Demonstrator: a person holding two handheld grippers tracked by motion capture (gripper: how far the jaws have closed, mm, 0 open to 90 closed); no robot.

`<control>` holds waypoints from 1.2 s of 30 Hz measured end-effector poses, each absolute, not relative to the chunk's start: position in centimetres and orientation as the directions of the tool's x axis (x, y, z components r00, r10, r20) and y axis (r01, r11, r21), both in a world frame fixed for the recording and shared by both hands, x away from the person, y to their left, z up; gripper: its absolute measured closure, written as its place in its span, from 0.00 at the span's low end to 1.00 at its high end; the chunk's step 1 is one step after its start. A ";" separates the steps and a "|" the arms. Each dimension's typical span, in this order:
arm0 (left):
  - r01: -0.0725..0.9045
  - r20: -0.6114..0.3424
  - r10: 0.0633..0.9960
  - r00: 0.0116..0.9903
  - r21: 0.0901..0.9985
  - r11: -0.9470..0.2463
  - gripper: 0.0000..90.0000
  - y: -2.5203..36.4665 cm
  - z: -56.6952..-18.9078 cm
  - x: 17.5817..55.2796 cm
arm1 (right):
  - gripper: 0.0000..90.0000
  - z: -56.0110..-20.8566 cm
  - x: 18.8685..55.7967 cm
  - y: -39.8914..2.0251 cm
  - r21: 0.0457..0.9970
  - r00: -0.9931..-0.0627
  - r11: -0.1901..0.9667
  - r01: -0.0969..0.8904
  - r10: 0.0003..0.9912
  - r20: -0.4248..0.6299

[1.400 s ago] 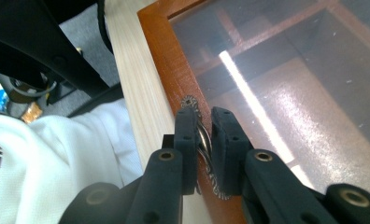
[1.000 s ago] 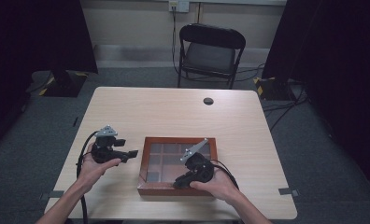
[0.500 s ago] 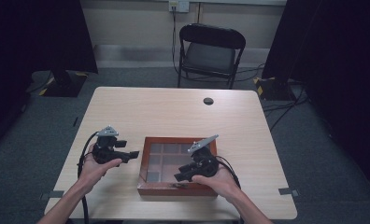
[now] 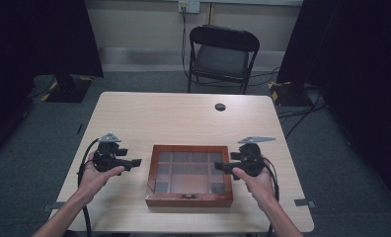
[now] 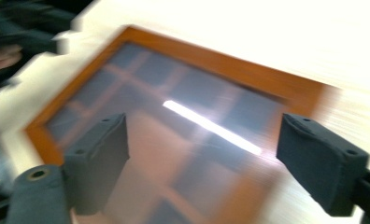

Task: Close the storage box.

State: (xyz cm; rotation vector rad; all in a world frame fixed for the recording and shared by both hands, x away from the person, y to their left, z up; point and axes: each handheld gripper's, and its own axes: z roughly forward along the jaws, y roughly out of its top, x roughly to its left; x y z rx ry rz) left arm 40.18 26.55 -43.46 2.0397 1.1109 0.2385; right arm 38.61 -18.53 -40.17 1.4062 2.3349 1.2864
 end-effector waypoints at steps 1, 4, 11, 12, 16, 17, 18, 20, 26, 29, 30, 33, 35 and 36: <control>0.629 -0.187 0.777 0.601 0.710 -0.315 0.23 27.0 -43.6 40.2 | 0.16 -40.3 38.7 -19.1 0.722 -0.529 0.186 0.666 0.801 0.281; 0.649 -0.190 0.794 0.578 0.697 -0.305 0.23 28.0 -44.1 40.0 | 0.16 -41.2 38.8 -21.5 0.708 -0.442 0.143 0.692 0.859 0.258; 0.682 -0.211 0.820 0.532 0.681 -0.268 0.21 29.7 -45.0 40.3 | 0.16 -43.8 38.8 -25.4 0.624 -0.313 0.072 0.778 0.906 0.285; 0.689 -0.212 0.824 0.525 0.675 -0.266 0.21 29.9 -45.2 40.5 | 0.16 -44.1 38.9 -25.8 0.621 -0.294 0.067 0.781 0.917 0.271; 0.726 -0.212 0.850 0.483 0.639 -0.253 0.20 30.4 -46.1 40.9 | 0.16 -45.5 39.3 -26.9 0.606 -0.248 0.085 0.791 0.950 0.191; 0.732 -0.210 0.849 0.484 0.629 -0.262 0.20 30.5 -46.4 40.9 | 0.16 -45.8 39.4 -27.0 0.596 -0.239 0.080 0.799 0.952 0.193; 0.738 -0.210 0.851 0.482 0.621 -0.265 0.20 30.5 -46.6 40.9 | 0.16 -46.2 39.5 -27.2 0.582 -0.236 0.085 0.809 0.953 0.189; 0.748 -0.207 0.854 0.477 0.606 -0.271 0.20 30.5 -46.8 41.0 | 0.16 -46.8 39.6 -27.3 0.571 -0.221 0.092 0.816 0.962 0.161; 0.743 -0.147 0.886 0.441 0.613 -0.268 0.20 30.4 -47.6 40.9 | 0.17 -48.1 39.4 -27.0 0.606 -0.215 0.128 0.785 0.974 0.073; 0.734 -0.090 0.911 0.403 0.627 -0.263 0.18 30.3 -48.1 40.8 | 0.16 -48.5 39.3 -26.9 0.622 -0.191 0.124 0.773 0.981 0.041; 0.731 -0.081 0.914 0.397 0.631 -0.261 0.18 30.4 -48.2 40.9 | 0.16 -48.7 39.3 -26.9 0.632 -0.180 0.122 0.766 0.983 0.029; 0.729 -0.071 0.928 0.366 0.642 -0.239 0.18 30.5 -48.7 40.9 | 0.10 -49.3 39.1 -26.6 0.675 -0.180 0.138 0.725 0.984 -0.008; 0.721 -0.041 0.934 0.355 0.648 -0.246 0.16 30.4 -49.0 40.9 | 0.00 -49.9 39.0 -26.6 0.705 -0.208 0.154 0.692 0.978 -0.010; 0.715 -0.040 0.940 0.340 0.660 -0.231 0.16 30.3 -49.1 40.9 | 0.00 -50.1 38.9 -26.5 0.710 -0.219 0.162 0.685 0.976 -0.011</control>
